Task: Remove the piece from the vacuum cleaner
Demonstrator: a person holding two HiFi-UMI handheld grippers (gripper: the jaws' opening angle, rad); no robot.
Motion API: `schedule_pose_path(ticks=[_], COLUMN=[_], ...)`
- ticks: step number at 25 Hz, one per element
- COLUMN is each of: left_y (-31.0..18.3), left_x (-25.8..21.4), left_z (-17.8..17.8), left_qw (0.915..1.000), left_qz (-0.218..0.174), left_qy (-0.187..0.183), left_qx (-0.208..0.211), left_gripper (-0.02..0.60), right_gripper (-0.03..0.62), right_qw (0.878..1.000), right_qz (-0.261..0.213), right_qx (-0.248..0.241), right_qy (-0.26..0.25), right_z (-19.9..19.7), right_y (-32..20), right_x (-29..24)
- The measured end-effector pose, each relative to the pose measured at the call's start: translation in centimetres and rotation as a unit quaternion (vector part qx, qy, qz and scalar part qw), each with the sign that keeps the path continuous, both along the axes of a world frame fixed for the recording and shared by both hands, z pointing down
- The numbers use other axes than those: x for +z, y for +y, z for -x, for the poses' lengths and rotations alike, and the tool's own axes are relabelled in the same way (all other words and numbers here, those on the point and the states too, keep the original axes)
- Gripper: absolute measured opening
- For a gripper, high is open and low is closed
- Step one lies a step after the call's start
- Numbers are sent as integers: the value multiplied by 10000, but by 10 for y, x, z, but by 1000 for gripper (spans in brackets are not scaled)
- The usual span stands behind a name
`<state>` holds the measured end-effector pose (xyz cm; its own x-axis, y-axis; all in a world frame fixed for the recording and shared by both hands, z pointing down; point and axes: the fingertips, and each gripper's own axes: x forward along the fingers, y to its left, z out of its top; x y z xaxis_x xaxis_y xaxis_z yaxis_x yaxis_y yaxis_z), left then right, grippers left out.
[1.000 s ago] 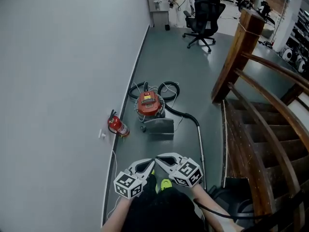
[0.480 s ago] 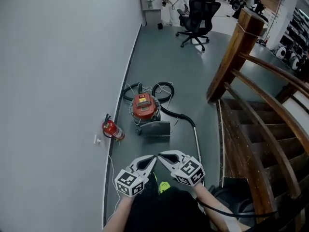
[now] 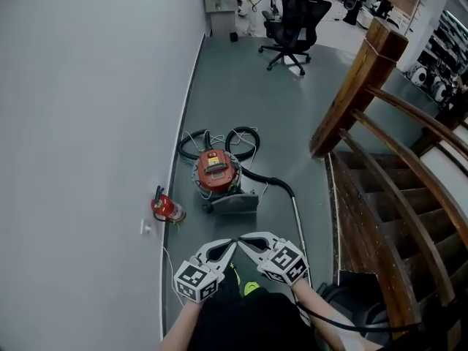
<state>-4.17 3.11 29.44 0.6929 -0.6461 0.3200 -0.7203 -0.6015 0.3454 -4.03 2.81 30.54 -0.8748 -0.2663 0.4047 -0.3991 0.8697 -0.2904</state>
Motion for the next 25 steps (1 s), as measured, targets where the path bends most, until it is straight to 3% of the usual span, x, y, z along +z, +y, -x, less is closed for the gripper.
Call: schedule_pose_path(ticks=[10,16,25], left_y=[-45,-60,-72], left_x=[10,18,40], left_z=[23,33,33], left_qw=[9986,9980,9977], left_qz=[64,119,258], left_qy=[-48,-89,-171], left_qx=[520,614,610], left_gripper=[8,8,8], right_gripper=[15,15,15], right_qw=[9993,9986,9987], right_qz=[161,245,337], right_qx=[291,422,246], right_qy=[157,200,302], right_z=[23,33,34], right_y=[-44,-59,-71], right_x=[11,20,41])
